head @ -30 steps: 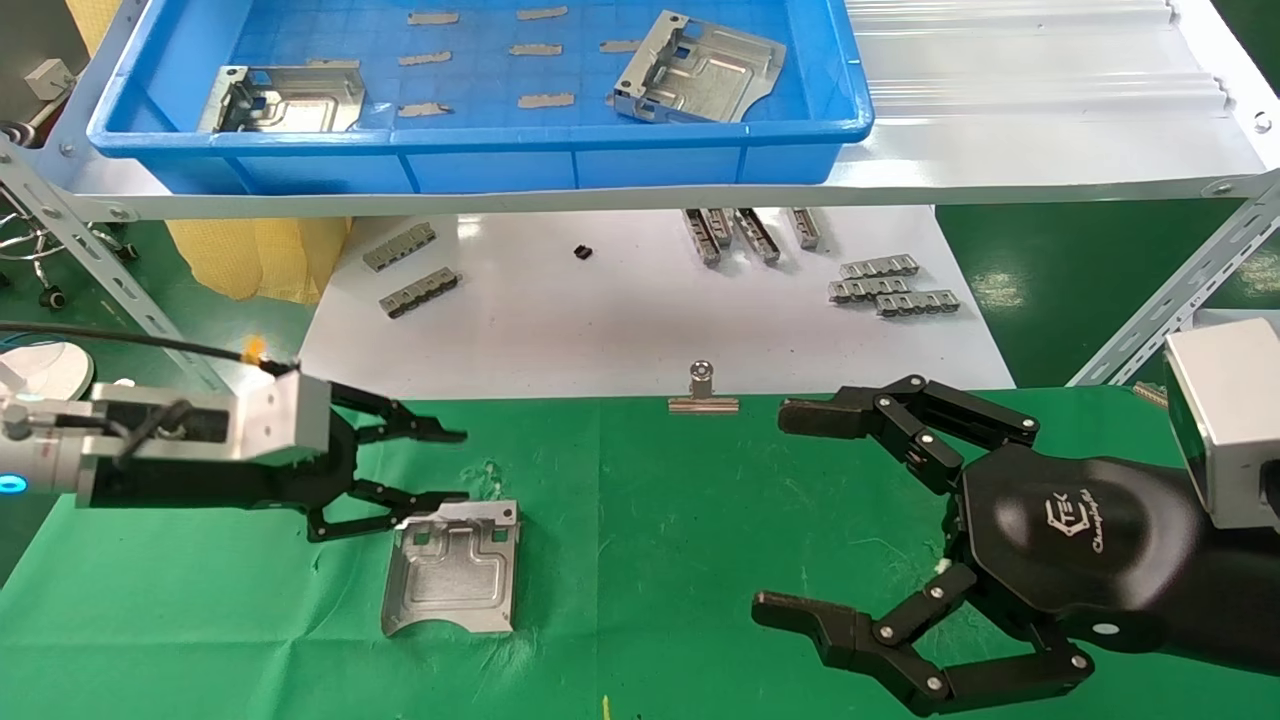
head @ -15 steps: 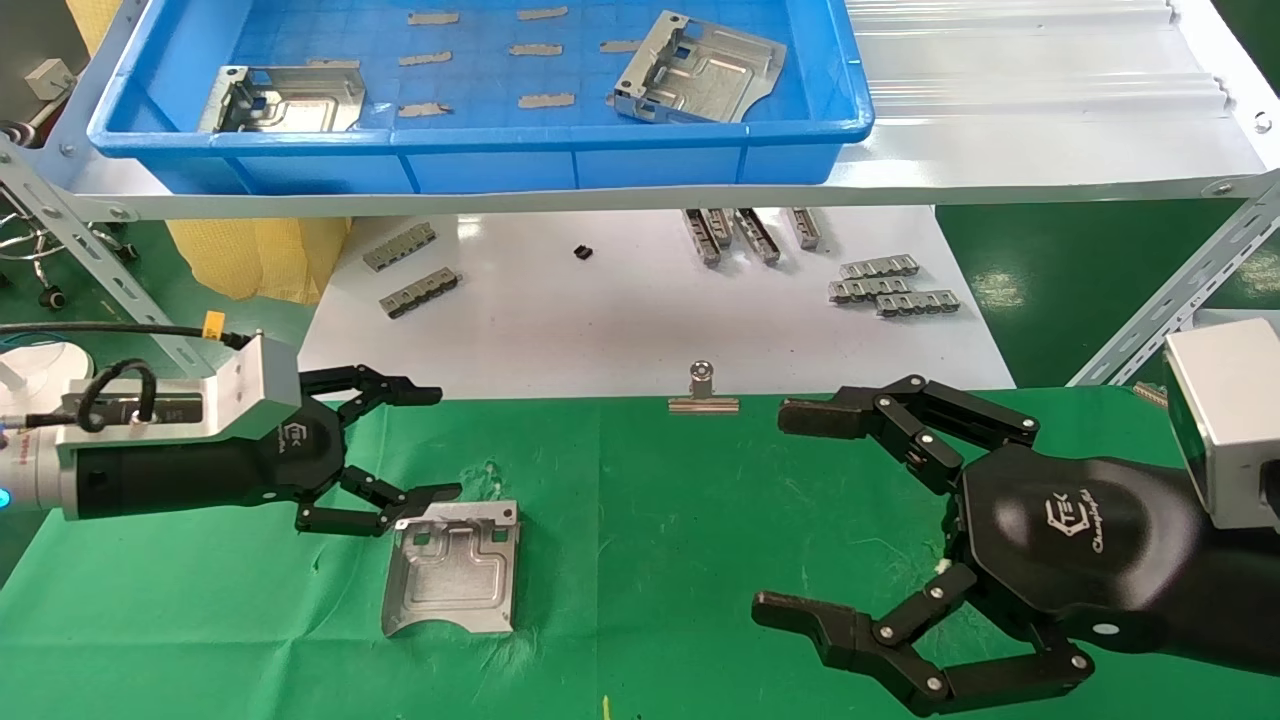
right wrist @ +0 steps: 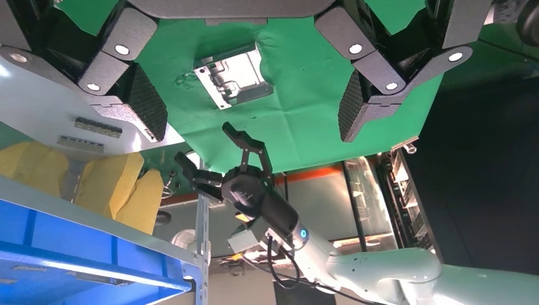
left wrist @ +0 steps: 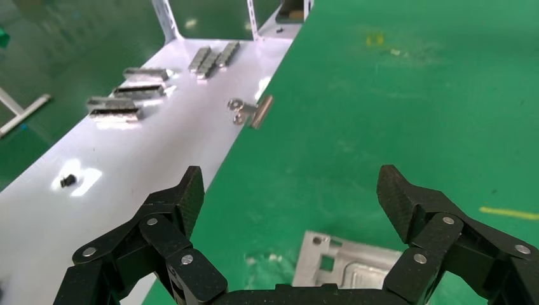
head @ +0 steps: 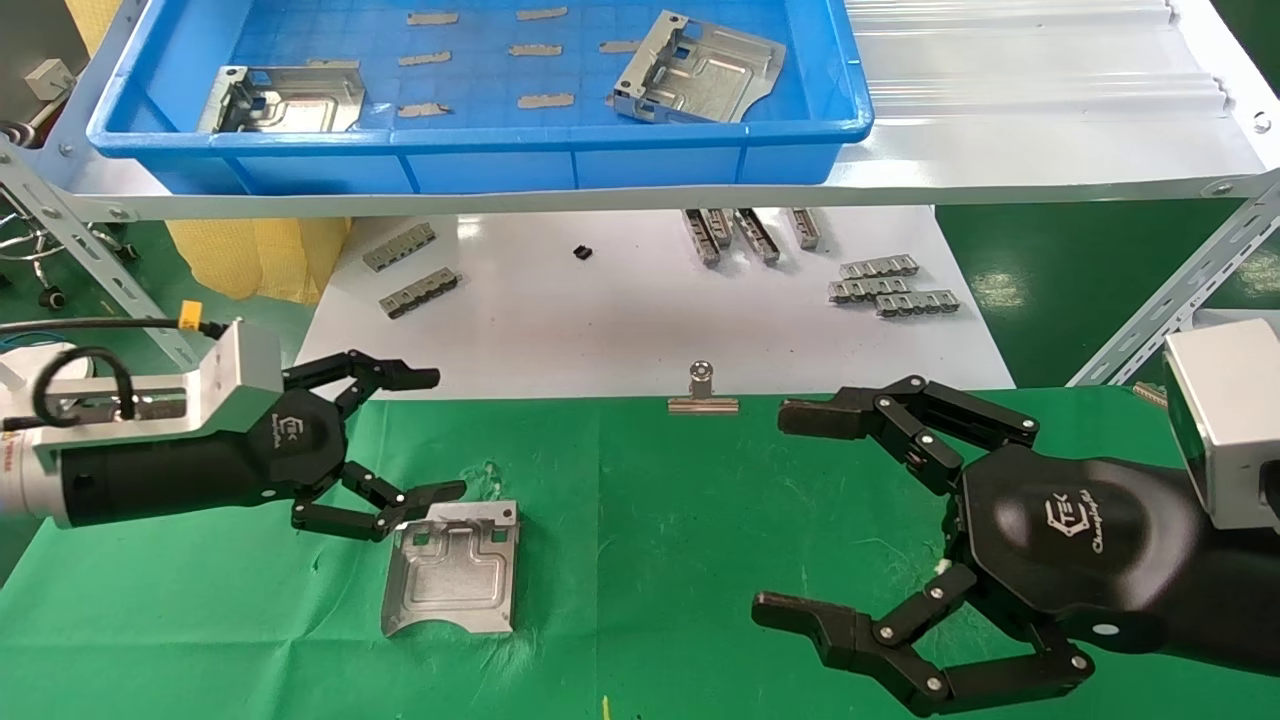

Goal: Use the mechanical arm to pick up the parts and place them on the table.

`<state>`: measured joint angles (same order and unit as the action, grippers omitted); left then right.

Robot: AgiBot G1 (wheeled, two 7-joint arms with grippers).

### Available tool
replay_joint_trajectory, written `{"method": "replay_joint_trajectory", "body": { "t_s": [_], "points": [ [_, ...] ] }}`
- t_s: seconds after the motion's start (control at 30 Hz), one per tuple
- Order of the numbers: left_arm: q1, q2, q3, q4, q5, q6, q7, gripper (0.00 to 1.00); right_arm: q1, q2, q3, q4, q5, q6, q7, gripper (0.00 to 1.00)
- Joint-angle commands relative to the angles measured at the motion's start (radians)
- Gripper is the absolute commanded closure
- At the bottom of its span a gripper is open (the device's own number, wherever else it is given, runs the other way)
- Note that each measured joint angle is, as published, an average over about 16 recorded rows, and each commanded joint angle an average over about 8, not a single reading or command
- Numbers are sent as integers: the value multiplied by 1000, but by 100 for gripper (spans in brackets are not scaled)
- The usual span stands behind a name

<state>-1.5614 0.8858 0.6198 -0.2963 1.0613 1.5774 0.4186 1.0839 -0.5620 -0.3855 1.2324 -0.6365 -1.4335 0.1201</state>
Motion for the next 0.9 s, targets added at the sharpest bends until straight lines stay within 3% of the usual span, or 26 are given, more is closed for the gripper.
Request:
{"method": "replay_joint_trajectory", "body": {
  "t_s": [0.03,0.9],
  "points": [
    [20,-11,-14,-41,-14,-3,-25,0,0,0,0,0,0,0,0,0],
    [286,-162,-200,-581,-195,-48,-357,0,0,0,0,0,0,0,0,0]
  ]
}}
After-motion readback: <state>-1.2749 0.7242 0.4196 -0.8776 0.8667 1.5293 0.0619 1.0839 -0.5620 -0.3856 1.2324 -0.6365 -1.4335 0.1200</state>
